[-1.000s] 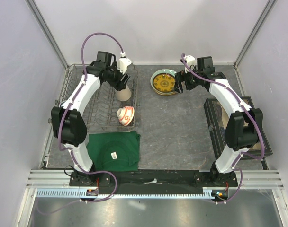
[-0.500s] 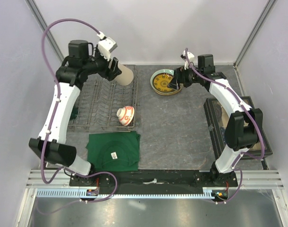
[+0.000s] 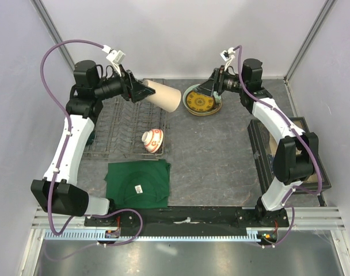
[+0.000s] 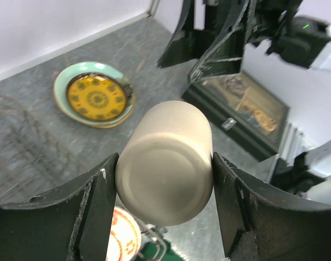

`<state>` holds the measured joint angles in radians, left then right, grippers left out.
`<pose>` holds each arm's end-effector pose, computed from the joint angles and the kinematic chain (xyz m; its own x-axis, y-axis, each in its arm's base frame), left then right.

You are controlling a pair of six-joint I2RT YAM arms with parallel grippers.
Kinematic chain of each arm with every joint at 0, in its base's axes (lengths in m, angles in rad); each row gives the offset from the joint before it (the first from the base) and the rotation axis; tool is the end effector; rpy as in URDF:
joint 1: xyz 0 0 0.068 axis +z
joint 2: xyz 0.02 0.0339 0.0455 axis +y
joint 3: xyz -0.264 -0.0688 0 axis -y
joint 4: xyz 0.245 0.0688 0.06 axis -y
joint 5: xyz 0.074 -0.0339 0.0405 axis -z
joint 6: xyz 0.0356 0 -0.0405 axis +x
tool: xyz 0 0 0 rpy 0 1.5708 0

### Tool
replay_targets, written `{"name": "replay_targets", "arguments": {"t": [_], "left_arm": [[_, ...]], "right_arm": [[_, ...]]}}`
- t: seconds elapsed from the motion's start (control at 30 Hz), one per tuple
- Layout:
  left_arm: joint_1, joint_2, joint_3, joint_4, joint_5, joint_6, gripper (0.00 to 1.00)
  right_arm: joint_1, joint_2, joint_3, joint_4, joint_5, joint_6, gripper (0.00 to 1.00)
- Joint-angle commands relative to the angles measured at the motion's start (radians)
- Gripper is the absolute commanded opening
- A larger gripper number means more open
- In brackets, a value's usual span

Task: Unload the mixed dishes from the dish rack
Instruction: Place the cup at the center of the board.

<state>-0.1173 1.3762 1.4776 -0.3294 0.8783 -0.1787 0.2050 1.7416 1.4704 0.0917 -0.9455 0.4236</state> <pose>0.2956 -0.0624 0.4351 -0.3665 -0.0711 -0.9277 0.7664 0.5423 -0.3443 0.3958 0.1118 0.3489 -0.5294 0.1357 -0.8375 -0.7488 0.3893 0.5364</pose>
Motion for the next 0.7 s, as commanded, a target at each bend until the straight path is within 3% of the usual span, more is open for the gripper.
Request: {"name": "replay_targets", "arguments": {"t": [0.0,0.13,0.67], "left_arm": [[0.002,-0.020,0.000,0.213,0.099,-0.183,0.02],[0.002,-0.017,-0.017,0.312,0.134,-0.292,0.01],[0.004,-0.023,-0.135,0.570,0.169,-0.482,0.02]], "right_arm": [[0.036,-0.063,-0.015,0.155,-0.065,0.092,0.85],[0.071,-0.067,-0.024,0.155,-0.062,0.086,0.81],[0.162,-0.085,-0.027,0.293,-0.055,0.193,0.72]]}}
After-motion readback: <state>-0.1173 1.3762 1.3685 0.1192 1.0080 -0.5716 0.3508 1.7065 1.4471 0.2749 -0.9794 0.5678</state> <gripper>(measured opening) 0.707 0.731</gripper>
